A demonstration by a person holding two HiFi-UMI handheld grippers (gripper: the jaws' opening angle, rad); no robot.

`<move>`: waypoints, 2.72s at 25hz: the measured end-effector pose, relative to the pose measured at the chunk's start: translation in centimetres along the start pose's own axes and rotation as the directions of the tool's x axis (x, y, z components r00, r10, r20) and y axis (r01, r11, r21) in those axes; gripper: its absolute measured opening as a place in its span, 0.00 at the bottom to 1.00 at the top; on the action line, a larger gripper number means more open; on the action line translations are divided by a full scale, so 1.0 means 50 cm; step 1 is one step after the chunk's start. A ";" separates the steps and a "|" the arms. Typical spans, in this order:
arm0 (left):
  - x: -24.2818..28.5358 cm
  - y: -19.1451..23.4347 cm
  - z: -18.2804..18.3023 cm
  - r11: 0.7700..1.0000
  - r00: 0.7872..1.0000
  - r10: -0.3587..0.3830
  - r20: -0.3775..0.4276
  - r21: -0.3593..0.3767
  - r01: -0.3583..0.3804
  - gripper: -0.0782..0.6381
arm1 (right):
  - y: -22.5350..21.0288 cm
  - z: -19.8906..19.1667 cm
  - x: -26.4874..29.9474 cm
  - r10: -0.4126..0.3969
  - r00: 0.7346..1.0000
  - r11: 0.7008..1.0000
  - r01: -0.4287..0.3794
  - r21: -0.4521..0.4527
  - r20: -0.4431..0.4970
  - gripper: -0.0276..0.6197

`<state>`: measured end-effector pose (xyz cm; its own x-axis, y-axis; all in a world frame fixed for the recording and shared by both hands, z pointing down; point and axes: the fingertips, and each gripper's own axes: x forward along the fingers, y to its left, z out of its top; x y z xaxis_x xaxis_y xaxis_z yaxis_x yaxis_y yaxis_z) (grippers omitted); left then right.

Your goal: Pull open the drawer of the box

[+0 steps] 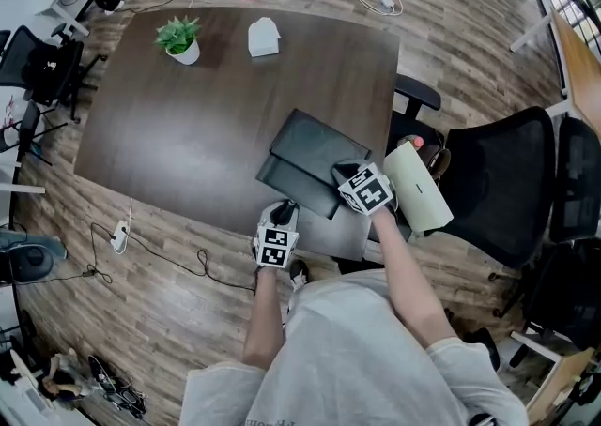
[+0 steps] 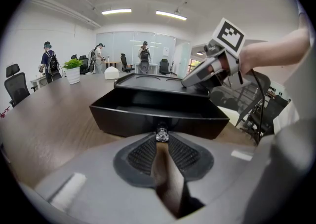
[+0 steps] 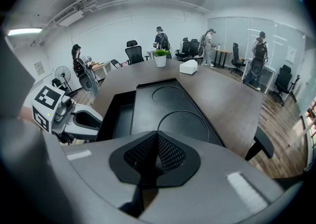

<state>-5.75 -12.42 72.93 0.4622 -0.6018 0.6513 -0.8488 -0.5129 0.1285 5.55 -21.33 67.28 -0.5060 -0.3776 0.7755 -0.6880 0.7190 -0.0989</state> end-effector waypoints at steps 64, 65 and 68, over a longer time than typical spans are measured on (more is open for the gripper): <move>-0.146 0.026 0.037 0.995 0.994 0.085 0.063 -0.054 -0.081 0.30 | 0.123 -0.037 -0.072 -0.055 0.985 0.992 0.035 0.122 0.164 0.04; -0.151 0.021 0.046 0.995 0.994 0.082 0.076 -0.060 -0.077 0.29 | 0.132 -0.038 -0.079 -0.062 0.982 0.991 0.039 0.131 0.179 0.05; -0.164 0.004 0.063 0.996 0.992 0.064 0.111 -0.071 -0.056 0.28 | 0.162 -0.043 -0.100 -0.081 0.973 0.987 0.048 0.153 0.214 0.04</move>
<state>-8.90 -9.48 65.27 0.4324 -0.6973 0.5716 -0.8895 -0.4336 0.1440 3.62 -12.37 63.94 -0.5487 -0.5506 0.6291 -0.7830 0.6023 -0.1557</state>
